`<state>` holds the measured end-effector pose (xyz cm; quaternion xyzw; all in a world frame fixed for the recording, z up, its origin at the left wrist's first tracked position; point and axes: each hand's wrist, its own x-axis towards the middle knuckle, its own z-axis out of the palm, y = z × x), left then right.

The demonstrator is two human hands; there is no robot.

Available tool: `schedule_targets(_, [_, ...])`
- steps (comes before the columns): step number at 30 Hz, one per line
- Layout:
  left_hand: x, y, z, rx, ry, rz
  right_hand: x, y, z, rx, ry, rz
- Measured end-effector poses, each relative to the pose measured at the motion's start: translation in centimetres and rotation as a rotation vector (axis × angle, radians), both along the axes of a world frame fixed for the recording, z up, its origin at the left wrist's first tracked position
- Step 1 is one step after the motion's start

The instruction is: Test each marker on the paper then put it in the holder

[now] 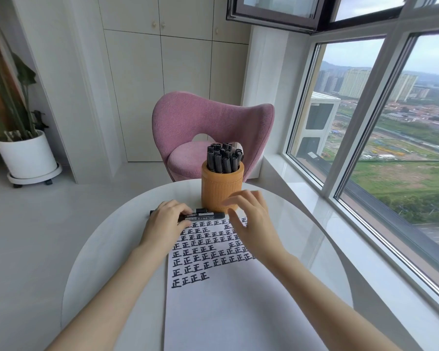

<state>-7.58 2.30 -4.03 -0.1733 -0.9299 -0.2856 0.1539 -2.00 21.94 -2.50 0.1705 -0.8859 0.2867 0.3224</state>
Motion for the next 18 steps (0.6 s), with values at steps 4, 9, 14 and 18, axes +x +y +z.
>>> schedule_targets(4, [0.0, 0.1, -0.2, -0.051, 0.023, -0.008, 1.2, 0.0, -1.1, -0.06, -0.038, 0.022])
schedule_targets(9, [-0.2, 0.2, -0.5, -0.047, 0.052, 0.001, 2.2, -0.5, -1.8, -0.101, -0.114, 0.03])
schedule_targets(14, [-0.6, 0.3, -0.6, -0.089, 0.064, 0.026, 2.3, -0.9, -2.1, -0.092, -0.122, 0.007])
schedule_targets(18, [-0.4, 0.3, -0.6, -0.075, 0.147, 0.053, 2.3, -1.0, -2.2, -0.097, -0.186, 0.003])
